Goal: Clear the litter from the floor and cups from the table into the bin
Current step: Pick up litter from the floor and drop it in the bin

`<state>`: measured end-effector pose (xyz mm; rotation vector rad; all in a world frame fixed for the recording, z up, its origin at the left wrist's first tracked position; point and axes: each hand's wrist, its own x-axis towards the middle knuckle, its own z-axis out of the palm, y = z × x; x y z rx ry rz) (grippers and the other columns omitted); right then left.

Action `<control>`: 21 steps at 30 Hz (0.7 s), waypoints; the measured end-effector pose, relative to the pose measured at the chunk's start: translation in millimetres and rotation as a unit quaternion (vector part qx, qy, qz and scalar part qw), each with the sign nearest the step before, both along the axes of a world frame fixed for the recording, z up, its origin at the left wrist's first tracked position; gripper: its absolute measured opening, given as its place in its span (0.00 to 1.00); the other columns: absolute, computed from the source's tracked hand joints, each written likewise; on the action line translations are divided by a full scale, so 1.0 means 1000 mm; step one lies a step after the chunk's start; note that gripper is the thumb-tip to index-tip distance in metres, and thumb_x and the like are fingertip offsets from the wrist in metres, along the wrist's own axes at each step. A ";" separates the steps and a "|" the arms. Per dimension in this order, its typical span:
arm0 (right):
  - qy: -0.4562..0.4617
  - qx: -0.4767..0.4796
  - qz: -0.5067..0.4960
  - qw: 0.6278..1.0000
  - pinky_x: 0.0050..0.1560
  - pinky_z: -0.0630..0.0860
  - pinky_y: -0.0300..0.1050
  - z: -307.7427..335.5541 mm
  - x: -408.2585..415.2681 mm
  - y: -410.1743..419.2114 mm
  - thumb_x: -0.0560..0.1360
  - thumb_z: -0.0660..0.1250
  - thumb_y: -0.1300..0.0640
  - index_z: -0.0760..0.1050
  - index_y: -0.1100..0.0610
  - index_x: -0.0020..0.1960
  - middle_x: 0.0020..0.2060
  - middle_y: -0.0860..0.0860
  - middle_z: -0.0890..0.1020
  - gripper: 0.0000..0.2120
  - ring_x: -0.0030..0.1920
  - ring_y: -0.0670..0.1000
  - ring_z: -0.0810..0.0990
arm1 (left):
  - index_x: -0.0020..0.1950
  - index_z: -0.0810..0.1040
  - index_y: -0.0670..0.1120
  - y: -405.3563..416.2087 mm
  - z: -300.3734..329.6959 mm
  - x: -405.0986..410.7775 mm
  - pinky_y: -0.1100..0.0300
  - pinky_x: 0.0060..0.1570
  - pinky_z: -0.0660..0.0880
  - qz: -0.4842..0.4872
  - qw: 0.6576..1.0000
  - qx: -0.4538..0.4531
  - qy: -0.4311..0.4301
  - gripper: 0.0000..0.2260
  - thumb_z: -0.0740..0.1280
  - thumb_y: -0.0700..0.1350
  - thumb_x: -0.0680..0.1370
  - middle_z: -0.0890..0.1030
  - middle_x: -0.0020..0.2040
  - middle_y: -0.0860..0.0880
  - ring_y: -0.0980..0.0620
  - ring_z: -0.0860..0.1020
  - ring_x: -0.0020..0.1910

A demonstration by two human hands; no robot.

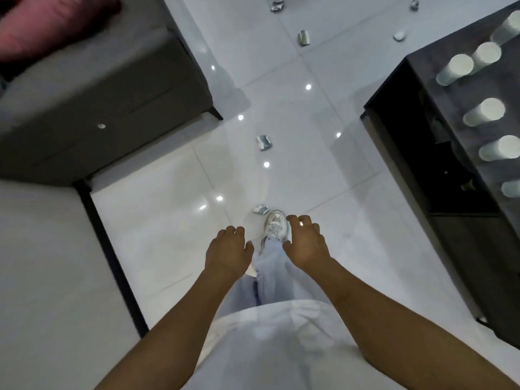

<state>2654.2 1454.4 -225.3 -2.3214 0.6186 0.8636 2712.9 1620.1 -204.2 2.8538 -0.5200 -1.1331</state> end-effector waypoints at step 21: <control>0.075 0.007 0.039 0.996 0.62 0.71 0.51 -0.402 0.124 0.023 0.75 0.63 0.60 0.61 0.52 0.72 0.70 0.57 0.65 0.27 0.64 0.60 0.68 | 0.63 0.72 0.42 -0.032 -0.377 0.203 0.52 0.53 0.70 -0.135 0.984 0.057 0.103 0.15 0.57 0.48 0.80 0.75 0.59 0.42 0.43 0.73 0.58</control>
